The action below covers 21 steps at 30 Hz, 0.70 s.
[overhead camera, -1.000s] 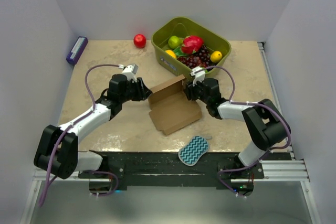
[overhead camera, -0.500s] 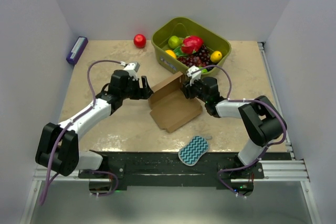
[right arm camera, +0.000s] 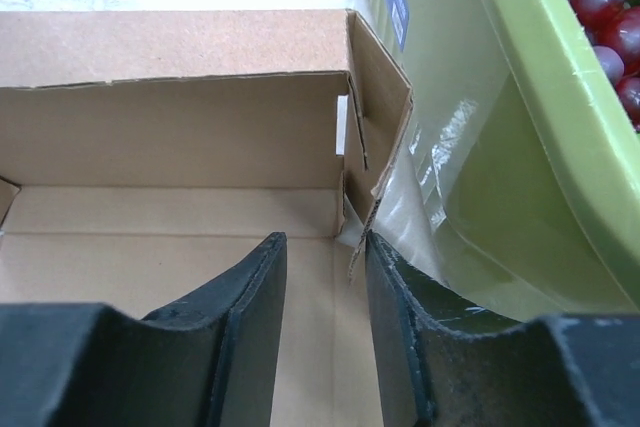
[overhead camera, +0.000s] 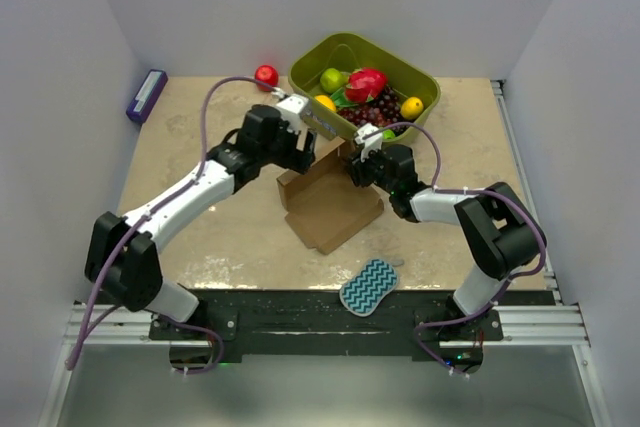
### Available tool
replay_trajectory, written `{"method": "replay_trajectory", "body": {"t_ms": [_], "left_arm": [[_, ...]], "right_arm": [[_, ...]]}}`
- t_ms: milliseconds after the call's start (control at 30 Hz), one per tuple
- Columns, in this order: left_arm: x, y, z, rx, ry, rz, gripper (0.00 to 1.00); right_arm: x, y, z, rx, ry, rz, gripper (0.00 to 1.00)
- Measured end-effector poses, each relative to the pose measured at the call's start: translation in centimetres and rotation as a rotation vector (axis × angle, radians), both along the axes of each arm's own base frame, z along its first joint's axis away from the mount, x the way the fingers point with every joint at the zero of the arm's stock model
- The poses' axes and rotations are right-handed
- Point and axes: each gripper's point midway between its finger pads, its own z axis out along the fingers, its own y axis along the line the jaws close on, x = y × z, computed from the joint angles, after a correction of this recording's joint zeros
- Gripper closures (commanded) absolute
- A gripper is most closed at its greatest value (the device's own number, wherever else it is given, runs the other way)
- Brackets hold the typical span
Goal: Fold the paper box
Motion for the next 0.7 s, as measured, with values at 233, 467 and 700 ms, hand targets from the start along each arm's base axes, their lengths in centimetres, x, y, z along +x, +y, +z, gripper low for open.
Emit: {"method": "replay_trajectory", "body": {"t_ms": [233,467,700], "left_arm": [[0.2,-5.2,-1.8,0.188,-0.054,-0.143,0.14],[0.5,-4.7,-5.0,0.37,-0.054,-0.148,0.16],[-0.1,-5.5,-5.3,0.521,-0.161,-0.149,0.32]], "right_arm": [[0.2,-0.3,0.0,-0.002,0.01,-0.026,0.66],[0.2,-0.7,-0.5,-0.005,0.035,-0.056,0.73],[-0.1,-0.8,-1.0,0.019,0.085,-0.081,0.77]]}}
